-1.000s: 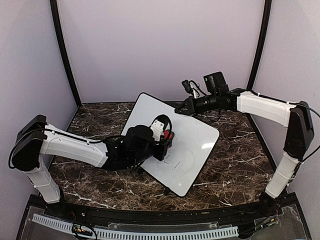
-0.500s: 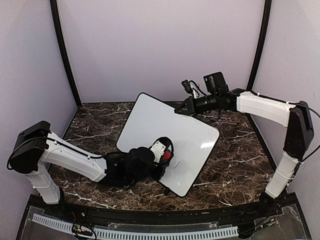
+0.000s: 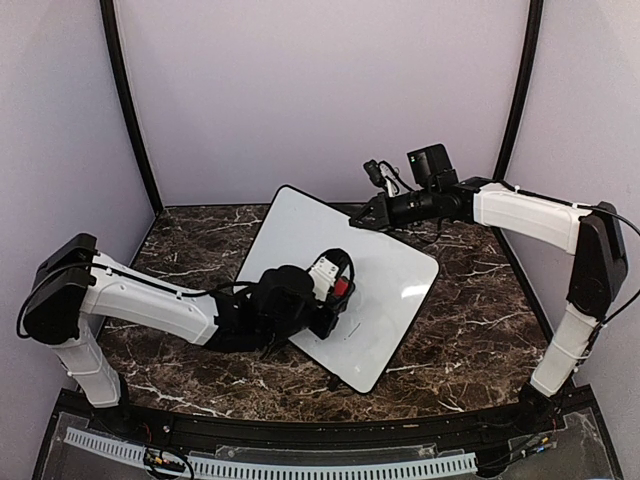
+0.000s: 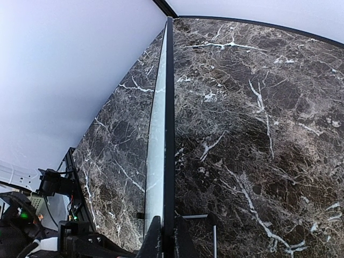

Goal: Erase the whiteboard
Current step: Erase the whiteboard from the whiteboard stand.

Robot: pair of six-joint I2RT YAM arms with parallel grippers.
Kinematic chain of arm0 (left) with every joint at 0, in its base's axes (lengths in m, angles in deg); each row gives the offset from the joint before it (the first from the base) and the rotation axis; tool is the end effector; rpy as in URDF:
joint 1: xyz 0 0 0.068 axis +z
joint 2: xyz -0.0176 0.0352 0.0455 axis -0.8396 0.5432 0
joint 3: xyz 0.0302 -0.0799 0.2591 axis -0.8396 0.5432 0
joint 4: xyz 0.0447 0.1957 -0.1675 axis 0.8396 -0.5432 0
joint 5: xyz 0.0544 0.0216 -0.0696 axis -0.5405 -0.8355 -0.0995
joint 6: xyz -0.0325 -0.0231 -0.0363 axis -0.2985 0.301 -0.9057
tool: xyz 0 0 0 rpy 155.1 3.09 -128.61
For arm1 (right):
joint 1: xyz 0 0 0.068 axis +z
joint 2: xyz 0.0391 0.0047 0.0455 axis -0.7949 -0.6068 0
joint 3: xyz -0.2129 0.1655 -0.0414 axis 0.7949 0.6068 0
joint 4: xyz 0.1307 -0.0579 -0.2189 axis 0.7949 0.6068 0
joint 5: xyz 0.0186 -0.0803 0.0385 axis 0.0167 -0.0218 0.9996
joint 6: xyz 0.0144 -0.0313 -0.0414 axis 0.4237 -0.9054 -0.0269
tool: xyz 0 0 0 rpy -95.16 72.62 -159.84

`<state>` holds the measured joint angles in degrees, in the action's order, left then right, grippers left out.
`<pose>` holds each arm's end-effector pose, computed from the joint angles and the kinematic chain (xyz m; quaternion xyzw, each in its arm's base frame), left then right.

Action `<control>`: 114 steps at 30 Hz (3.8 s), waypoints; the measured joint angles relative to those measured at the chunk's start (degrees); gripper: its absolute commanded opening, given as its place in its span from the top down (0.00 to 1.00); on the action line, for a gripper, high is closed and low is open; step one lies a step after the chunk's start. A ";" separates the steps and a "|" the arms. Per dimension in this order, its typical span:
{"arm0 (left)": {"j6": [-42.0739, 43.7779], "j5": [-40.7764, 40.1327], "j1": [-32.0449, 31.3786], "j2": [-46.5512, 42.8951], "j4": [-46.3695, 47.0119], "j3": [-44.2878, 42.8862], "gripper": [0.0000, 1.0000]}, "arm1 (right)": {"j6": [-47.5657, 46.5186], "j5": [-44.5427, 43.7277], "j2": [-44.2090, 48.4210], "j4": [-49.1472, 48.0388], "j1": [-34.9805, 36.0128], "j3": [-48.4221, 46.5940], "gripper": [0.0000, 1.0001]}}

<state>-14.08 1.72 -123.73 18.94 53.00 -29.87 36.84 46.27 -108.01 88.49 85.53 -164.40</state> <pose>0.1607 -0.3372 0.2092 0.2971 0.7564 -0.2097 0.5437 0.3244 0.2334 0.3002 -0.2327 0.8220 0.4314 0.2899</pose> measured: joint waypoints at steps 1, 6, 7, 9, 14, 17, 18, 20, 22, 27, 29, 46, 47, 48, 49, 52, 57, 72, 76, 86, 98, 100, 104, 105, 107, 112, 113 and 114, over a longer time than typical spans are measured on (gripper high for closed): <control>0.42 0.07 0.07 0.50 -0.11 -1.55 1.00 | 0.00 0.00 0.00 0.00 0.00 0.00 1.00; 1.44 -1.33 -1.55 2.43 0.13 -4.52 1.00 | -0.02 0.00 -0.02 0.00 -0.07 0.04 1.00; 1.38 -1.70 -1.88 2.54 0.31 -4.48 1.00 | -0.02 0.02 -0.02 -0.02 -0.07 0.04 1.00; 1.11 -1.99 -2.45 2.54 1.11 -3.89 1.00 | -0.02 0.07 -0.02 -0.04 -0.07 0.04 1.00; 0.68 -2.78 -4.61 1.73 2.78 0.92 1.00 | 0.02 0.15 -0.02 -0.07 -0.07 0.04 1.00; 0.55 -3.61 -6.51 1.42 2.14 4.42 1.00 | 0.17 0.31 -0.02 -0.15 -0.07 0.04 1.00; 0.46 -3.89 -7.02 1.31 1.97 5.46 1.00 | 0.22 0.33 -0.02 -0.20 -0.07 0.04 1.00; 0.31 -4.13 -7.28 1.09 1.97 6.45 1.00 | 0.31 0.42 -0.02 -0.28 -0.07 0.09 1.00; 0.31 -4.24 -7.32 0.98 2.05 6.88 1.00 | 0.46 0.52 -0.02 -0.52 -0.07 0.22 1.00; 1.49 -5.14 -7.58 1.73 0.70 5.16 1.00 | 0.59 0.66 -0.02 -0.66 -0.07 0.26 1.00; 2.51 -5.40 -7.93 2.38 0.04 3.48 1.00 | 0.59 0.66 -0.02 -0.66 -0.07 0.26 1.00; 7.28 -5.70 -8.66 5.90 3.74 -4.52 1.00 | 0.57 0.72 -0.02 -0.74 -0.09 0.33 1.00; 6.88 -5.57 -8.66 5.44 4.07 -3.23 1.00 | 0.57 0.74 -0.02 -0.74 -0.09 0.33 1.00; 6.64 -5.49 -8.66 5.03 4.20 -2.10 1.00 | 0.57 0.79 -0.02 -0.79 -0.09 0.33 1.00; 6.47 -5.40 -8.79 4.44 4.44 -0.28 1.00 | 0.57 0.76 -0.02 -0.76 -0.09 0.33 1.00; 6.40 -5.51 -9.62 3.65 4.59 3.37 1.00 | 0.57 0.79 -0.02 -0.76 -0.09 0.33 1.00; 6.75 -5.55 -11.50 3.65 4.59 6.32 1.00 | 0.59 0.87 -0.02 -0.76 -0.09 0.33 1.00; 11.41 0.15 -17.18 8.79 4.11 1.01 1.00 | 0.44 0.96 -0.02 -0.72 -0.09 0.24 1.00; 11.43 0.76 -17.57 9.11 4.11 1.01 1.00 | 0.44 0.94 -0.02 -0.74 -0.09 0.24 1.00; 9.94 -1.31 -14.99 8.85 3.45 -1.55 1.00 | 0.39 1.27 -0.15 -1.27 -0.09 0.26 1.00; 9.92 -3.50 0.33 2.19 4.48 -3.08 1.00 | 0.42 0.87 -0.13 -0.96 -0.09 0.28 1.00; 9.33 -3.87 2.71 1.49 4.00 -3.08 1.00 | 0.42 0.72 -0.13 -0.92 -0.11 0.31 1.00; 7.78 -4.81 6.88 0.28 2.05 -3.08 1.00 | 0.66 0.46 -0.13 -0.81 -0.17 0.33 1.00; 7.34 -5.11 7.87 0.07 1.51 -3.10 1.00 | 0.70 0.37 -0.13 -0.76 -0.17 0.33 1.00; 6.60 -5.57 9.55 -0.48 0.11 -3.13 1.00 | 0.83 0.26 -0.13 -0.66 -0.17 0.33 1.00; 4.22 -5.51 14.23 -2.75 -4.68 -3.15 1.00 | 1.03 0.48 -0.02 -0.70 -0.15 0.35 1.00; 3.76 -5.29 15.41 -3.37 -6.08 -3.21 1.00 | 1.03 0.61 0.00 -0.74 -0.13 0.35 1.00; 3.17 -5.16 16.70 -3.98 -7.67 -3.43 1.00 | 1.01 0.70 0.00 -0.79 -0.11 0.35 1.00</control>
<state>-10.91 -3.44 -107.03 14.96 45.33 -33.30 37.84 46.97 -108.01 87.70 85.42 -164.05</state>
